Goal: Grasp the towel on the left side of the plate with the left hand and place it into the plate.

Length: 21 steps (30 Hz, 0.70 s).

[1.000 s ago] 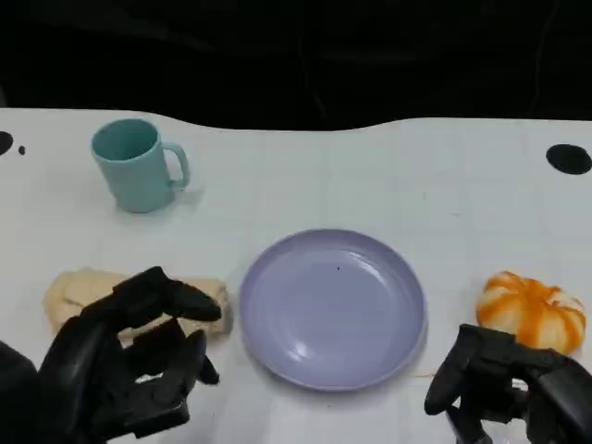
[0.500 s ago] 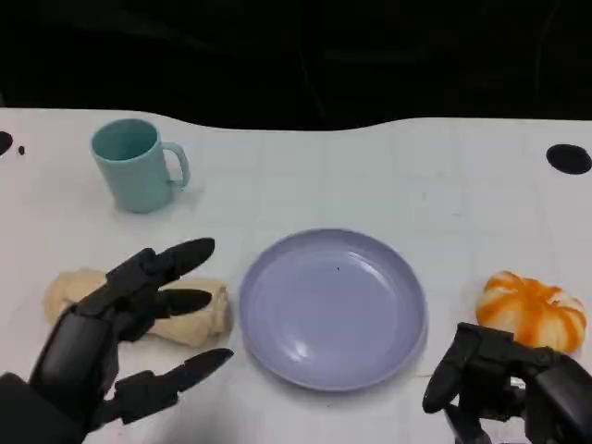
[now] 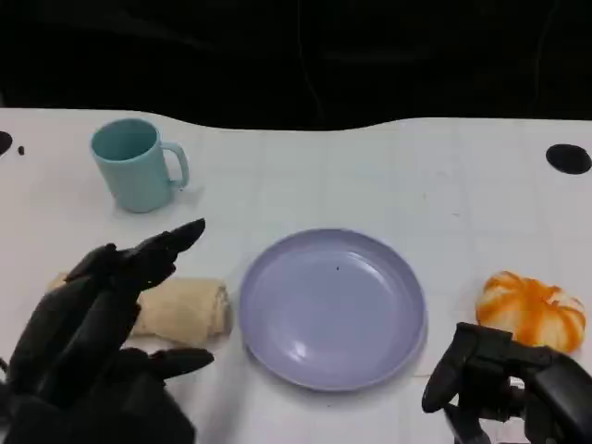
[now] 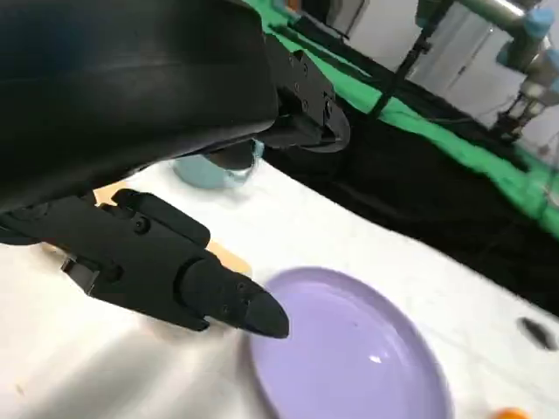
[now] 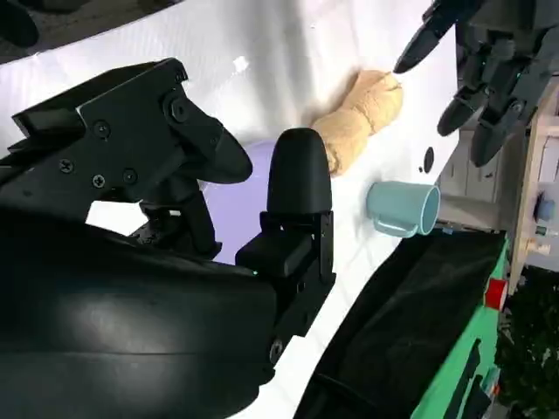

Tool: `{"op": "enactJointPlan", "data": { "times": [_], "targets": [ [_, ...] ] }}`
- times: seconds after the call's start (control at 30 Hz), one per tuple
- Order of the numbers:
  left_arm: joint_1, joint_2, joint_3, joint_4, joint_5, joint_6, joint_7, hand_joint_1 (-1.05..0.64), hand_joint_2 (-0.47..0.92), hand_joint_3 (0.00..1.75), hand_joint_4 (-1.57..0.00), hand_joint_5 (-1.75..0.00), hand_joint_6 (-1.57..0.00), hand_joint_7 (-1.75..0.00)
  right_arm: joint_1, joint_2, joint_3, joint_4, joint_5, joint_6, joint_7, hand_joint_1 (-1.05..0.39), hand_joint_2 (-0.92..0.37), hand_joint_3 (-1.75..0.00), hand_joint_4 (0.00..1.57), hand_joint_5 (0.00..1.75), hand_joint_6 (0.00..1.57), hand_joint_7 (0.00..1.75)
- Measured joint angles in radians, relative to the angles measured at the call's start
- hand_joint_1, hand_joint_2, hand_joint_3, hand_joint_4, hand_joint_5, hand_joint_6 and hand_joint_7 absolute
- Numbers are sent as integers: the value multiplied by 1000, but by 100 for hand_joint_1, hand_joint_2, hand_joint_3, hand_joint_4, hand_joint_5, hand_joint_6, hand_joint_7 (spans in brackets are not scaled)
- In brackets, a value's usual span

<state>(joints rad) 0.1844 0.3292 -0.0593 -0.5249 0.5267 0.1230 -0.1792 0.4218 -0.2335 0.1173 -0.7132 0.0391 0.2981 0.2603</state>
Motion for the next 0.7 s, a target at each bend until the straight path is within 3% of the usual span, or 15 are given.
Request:
{"op": "enactJointPlan", "data": {
  "times": [0.2,0.4,0.7],
  "targets": [
    [-95,95,-56,66,175,38,-74,-42,83,0,-6,-56,-29,-2,2,0,-2,-2,0,1,1,-5,-60,-107,72,175,64,143],
    [-170,152,-128,179,326,52,-115,-45,80,0,-26,-35,-37,-2,6,-1,-3,-5,2,8,3,-6,-61,-105,72,175,64,143],
    [-290,156,-217,397,438,60,-115,-44,79,0,-41,-12,-40,0,11,-1,-3,-10,2,9,2,-6,-61,-105,72,175,64,143]
  ]
}}
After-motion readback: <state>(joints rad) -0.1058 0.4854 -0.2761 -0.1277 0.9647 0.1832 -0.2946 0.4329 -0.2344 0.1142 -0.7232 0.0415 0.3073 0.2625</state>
